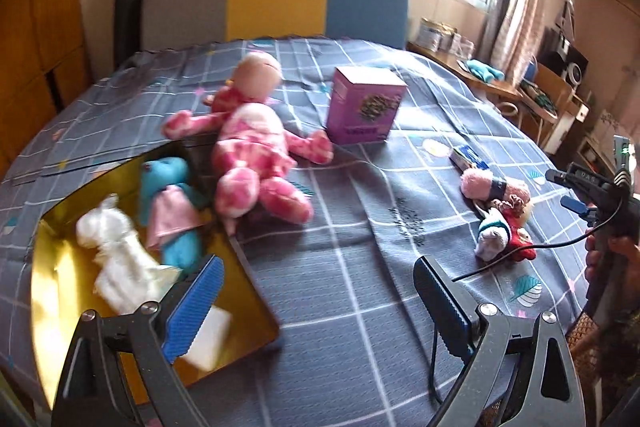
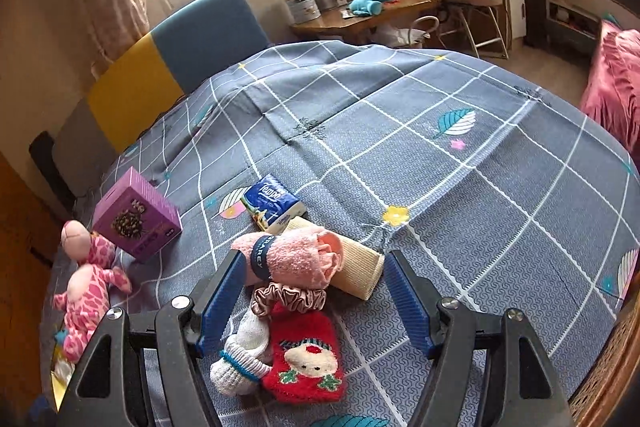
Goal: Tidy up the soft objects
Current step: 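Move both tools from the tray toward the glove, towel and sock, then close the left tool on the white knit glove with blue cuff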
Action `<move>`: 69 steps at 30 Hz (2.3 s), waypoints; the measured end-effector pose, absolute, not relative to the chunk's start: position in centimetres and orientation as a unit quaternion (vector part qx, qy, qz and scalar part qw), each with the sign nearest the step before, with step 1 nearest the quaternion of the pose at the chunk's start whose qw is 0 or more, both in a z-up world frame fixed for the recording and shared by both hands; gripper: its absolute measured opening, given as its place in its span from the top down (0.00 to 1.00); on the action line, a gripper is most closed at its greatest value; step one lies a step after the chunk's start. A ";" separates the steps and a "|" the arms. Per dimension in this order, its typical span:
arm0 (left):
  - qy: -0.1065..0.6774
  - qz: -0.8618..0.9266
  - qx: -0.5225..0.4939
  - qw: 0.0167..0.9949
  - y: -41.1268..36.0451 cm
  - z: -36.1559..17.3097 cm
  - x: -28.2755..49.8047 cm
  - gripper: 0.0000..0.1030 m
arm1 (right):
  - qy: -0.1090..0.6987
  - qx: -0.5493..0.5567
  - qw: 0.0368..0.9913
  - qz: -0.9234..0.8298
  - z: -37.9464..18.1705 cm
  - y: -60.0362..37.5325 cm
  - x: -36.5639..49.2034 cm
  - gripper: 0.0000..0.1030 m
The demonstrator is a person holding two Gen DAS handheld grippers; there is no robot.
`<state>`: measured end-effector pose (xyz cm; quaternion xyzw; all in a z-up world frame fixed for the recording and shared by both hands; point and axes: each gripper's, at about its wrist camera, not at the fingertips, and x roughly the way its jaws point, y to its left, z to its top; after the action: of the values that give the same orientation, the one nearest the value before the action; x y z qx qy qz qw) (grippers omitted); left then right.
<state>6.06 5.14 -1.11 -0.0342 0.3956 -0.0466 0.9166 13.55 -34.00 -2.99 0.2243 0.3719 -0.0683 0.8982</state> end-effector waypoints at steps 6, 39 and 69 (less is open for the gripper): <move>0.410 -0.073 -0.006 0.909 1.8 -1.9 8.0 0.06 | 0.377 0.272 0.881 -0.090 -3.9 -36.2 13.4 0.30; 0.529 -0.329 0.049 0.780 -18.7 -10.0 19.4 0.53 | 0.395 0.321 0.859 -0.054 -5.3 -36.7 13.8 0.30; 0.472 -0.177 -0.040 0.863 -1.1 -10.5 11.5 0.63 | 0.511 0.266 0.817 0.013 -8.5 -31.4 17.1 0.32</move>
<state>11.46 -1.05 -10.48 -0.0403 0.4720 -0.1768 0.8627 17.11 -31.37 -8.46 0.2662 0.5112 0.0130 0.8171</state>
